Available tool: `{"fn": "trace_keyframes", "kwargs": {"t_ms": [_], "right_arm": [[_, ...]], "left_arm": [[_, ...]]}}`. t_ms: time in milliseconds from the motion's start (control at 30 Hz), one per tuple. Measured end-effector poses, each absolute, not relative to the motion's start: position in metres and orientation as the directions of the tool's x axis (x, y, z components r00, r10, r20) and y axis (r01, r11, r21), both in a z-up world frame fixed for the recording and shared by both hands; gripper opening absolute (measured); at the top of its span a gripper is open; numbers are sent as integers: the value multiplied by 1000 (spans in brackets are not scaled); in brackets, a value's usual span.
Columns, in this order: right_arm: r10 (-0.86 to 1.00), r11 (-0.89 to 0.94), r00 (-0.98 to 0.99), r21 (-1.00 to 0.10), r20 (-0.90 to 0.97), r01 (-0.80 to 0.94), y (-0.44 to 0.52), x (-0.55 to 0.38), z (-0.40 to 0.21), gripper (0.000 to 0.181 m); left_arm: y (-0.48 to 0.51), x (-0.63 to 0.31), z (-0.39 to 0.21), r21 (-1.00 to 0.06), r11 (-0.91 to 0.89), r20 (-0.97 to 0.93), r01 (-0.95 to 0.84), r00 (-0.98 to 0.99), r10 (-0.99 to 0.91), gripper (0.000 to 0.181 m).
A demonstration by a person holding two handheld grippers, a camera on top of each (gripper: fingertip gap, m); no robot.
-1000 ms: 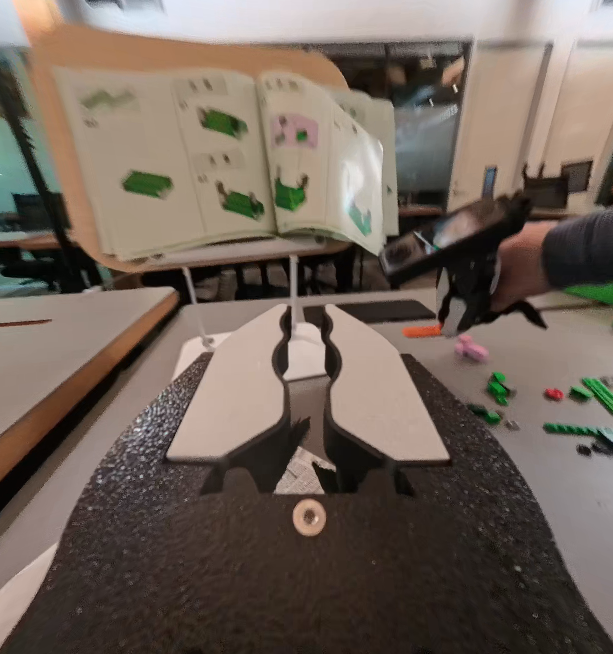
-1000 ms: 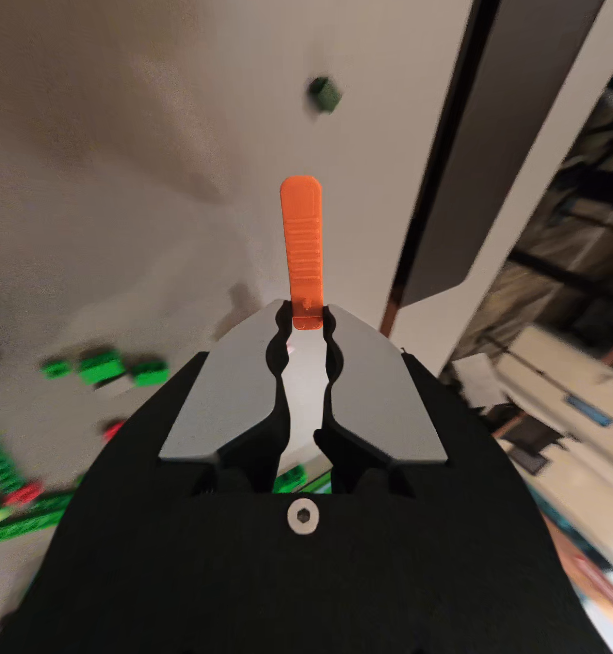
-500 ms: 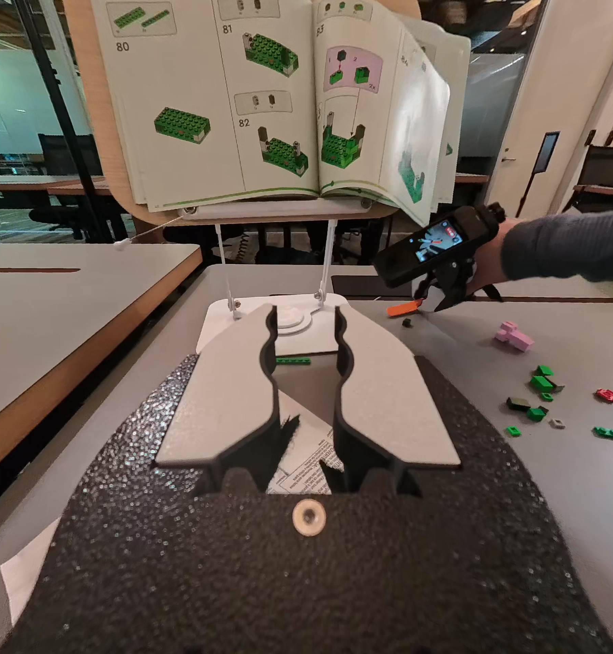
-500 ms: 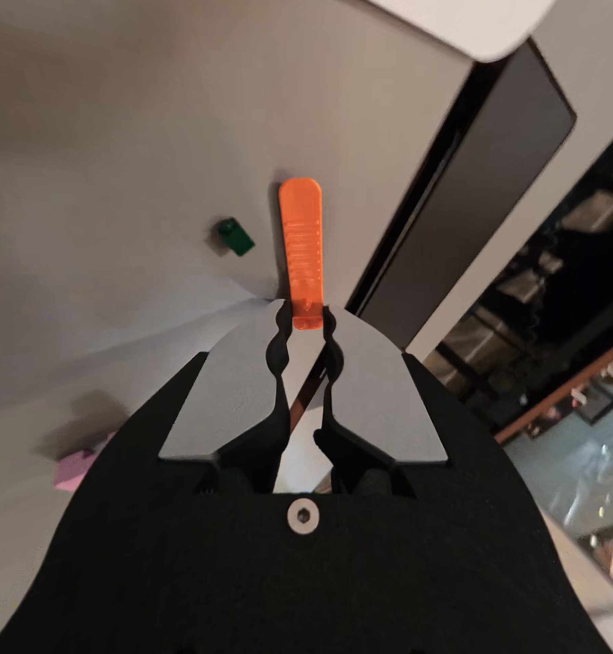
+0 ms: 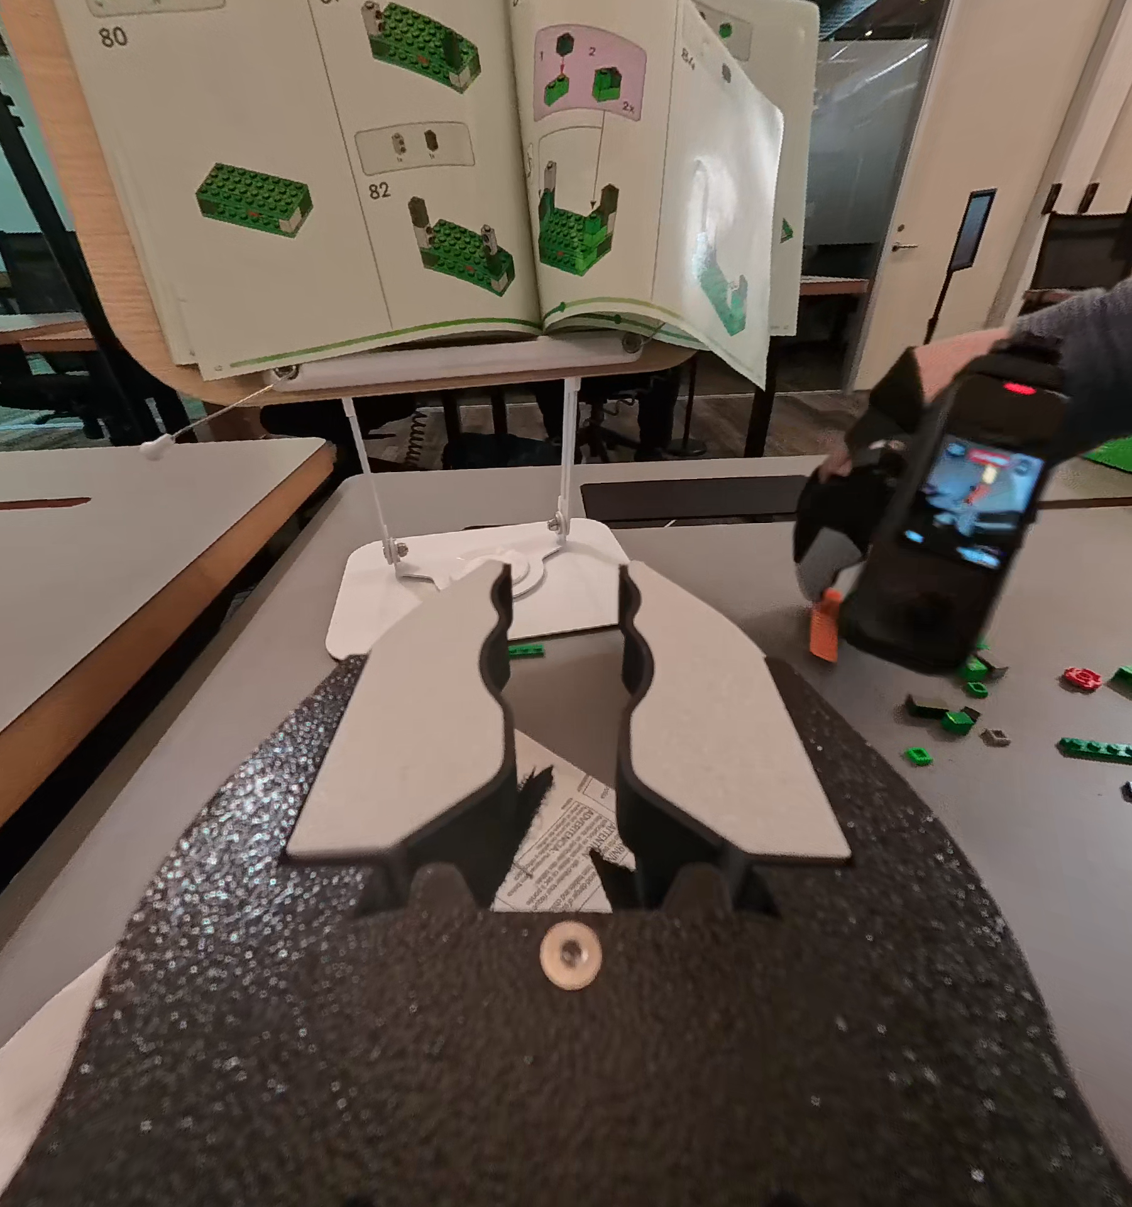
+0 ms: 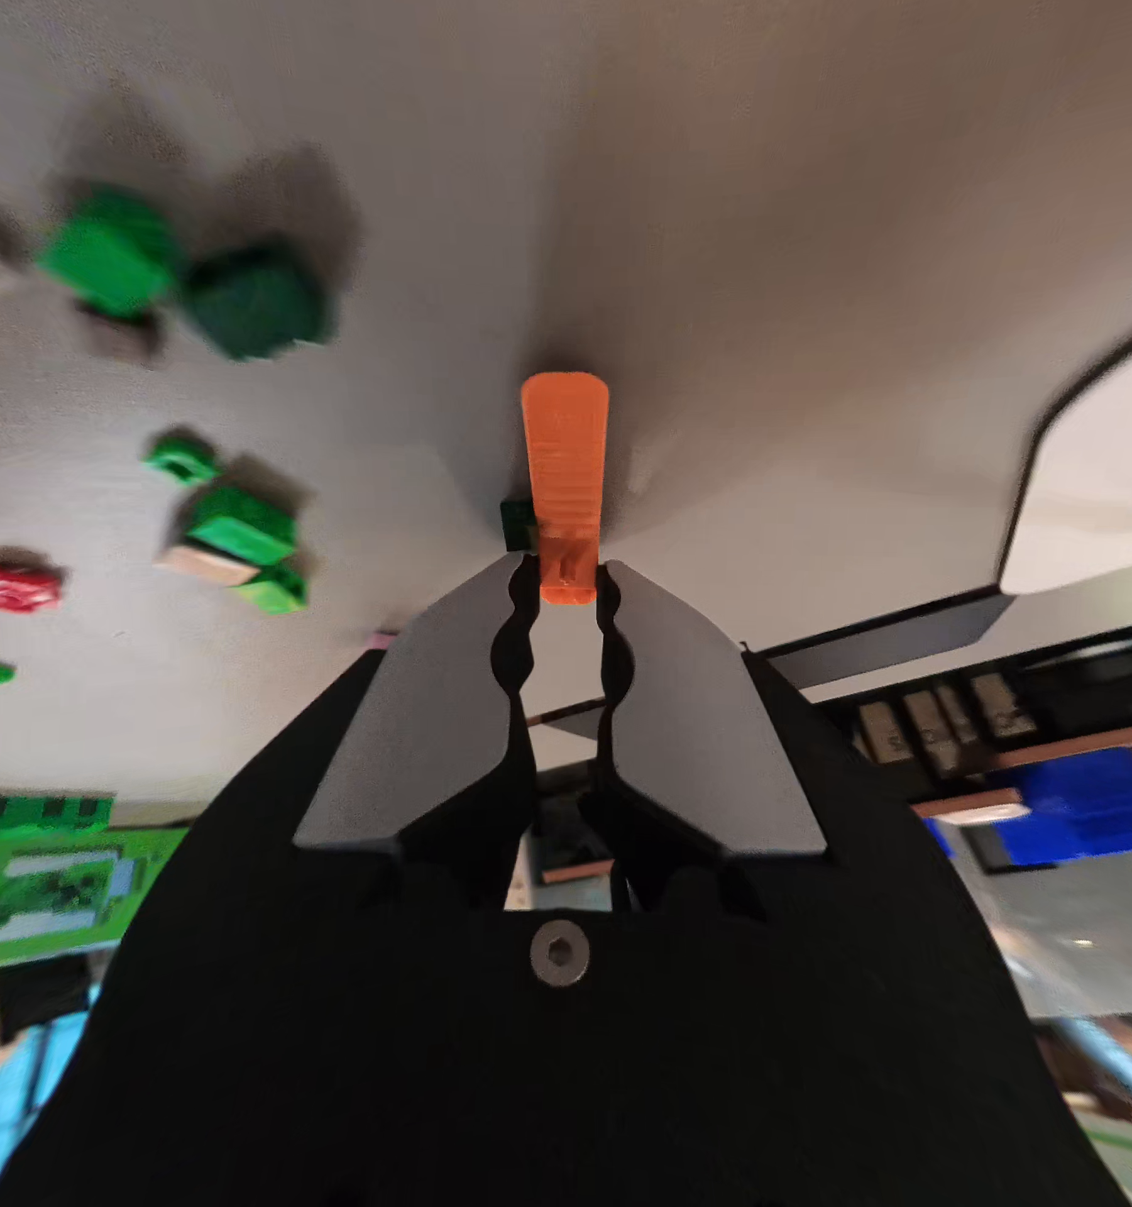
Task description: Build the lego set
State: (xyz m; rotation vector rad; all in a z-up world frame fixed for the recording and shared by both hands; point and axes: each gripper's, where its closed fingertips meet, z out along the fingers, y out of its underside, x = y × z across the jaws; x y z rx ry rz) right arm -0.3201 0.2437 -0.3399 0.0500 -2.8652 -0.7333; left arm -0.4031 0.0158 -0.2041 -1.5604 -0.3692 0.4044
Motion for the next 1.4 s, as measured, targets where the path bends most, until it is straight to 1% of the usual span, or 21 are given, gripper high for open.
{"fn": "trace_keyframes", "kwargs": {"t_ms": [67, 167, 233, 267, 300, 333, 400, 433, 467, 500, 533, 567, 633, 700, 800, 933, 1033, 1167, 1400], "right_arm": [[-147, 856, -980, 513, 134, -59, 236, -302, -340, 16], [-194, 831, -977, 544, 93, -113, 228, -274, -340, 16], [-180, 811, -979, 578, 100, -90, 228, -255, -339, 17], [-146, 800, -981, 598, 128, -41, 230, -246, -336, 17], [-84, 797, -982, 603, 170, 36, 233, -237, -331, 17], [21, 803, -976, 578, 218, 147, 235, -226, -325, 17], [364, 756, -884, 461, 293, 464, 242, -199, -313, 16], [538, 679, -786, 395, 303, 618, 248, -182, -309, 16], [689, 563, -658, 348, 304, 750, 255, -164, -306, 16], [799, 425, -518, 323, 306, 845, 265, -146, -304, 16], [868, 289, -388, 323, 308, 901, 276, -125, -304, 16], [913, 163, -274, 344, 304, 925, 284, -103, -305, 16], [964, -28, -82, 403, 252, 915, 289, -63, -313, 16], [977, -149, 60, 452, 206, 879, 286, -34, -321, 16], [963, -232, 122, 504, 242, 832, 293, -8, -324, 16], [950, -312, 278, 519, 145, 796, 270, 2, -338, 16], [947, -317, 289, 536, 138, 783, 262, 2, -341, 16], [946, -315, 308, 510, 101, 800, 247, -17, -341, 16], [979, -198, 200, 482, 48, 853, 215, -66, -341, 16]], "left_arm": [[17, -401, -204, -999, -32, -30, -17, 886, 462, 30], [19, -397, -204, -999, -36, -34, -20, 893, 448, 30], [20, -394, -204, -999, -37, -37, -23, 897, 441, 30], [21, -394, -204, -999, -39, -38, -23, 898, 438, 30], [21, -393, -204, -999, -39, -39, -24, 899, 436, 30], [21, -392, -204, -999, -39, -38, -24, 901, 432, 30], [22, -390, -204, -999, -34, -33, -21, 906, 423, 30], [23, -389, -204, -999, -33, -31, -19, 908, 417, 30], [24, -387, -204, -999, -32, -29, -17, 911, 412, 30], [25, -386, -204, -999, -31, -28, -16, 914, 406, 30], [25, -385, -203, -999, -30, -26, -16, 916, 400, 30], [26, -383, -203, -1000, -27, -25, -16, 919, 394, 30], [27, -380, -202, -1000, -23, -28, -20, 922, 386, 30], [27, -378, -201, -999, -24, -35, -28, 924, 380, 30], [27, -376, -200, -999, -19, -40, -36, 926, 375, 30], [29, -375, -201, -1000, -19, -29, -24, 931, 363, 31], [29, -374, -201, -1000, -14, -18, -13, 935, 353, 31], [30, -370, -199, -1000, -9, -10, -7, 941, 338, 31], [31, -367, -198, -1000, -10, -14, -12, 946, 324, 31]]}}
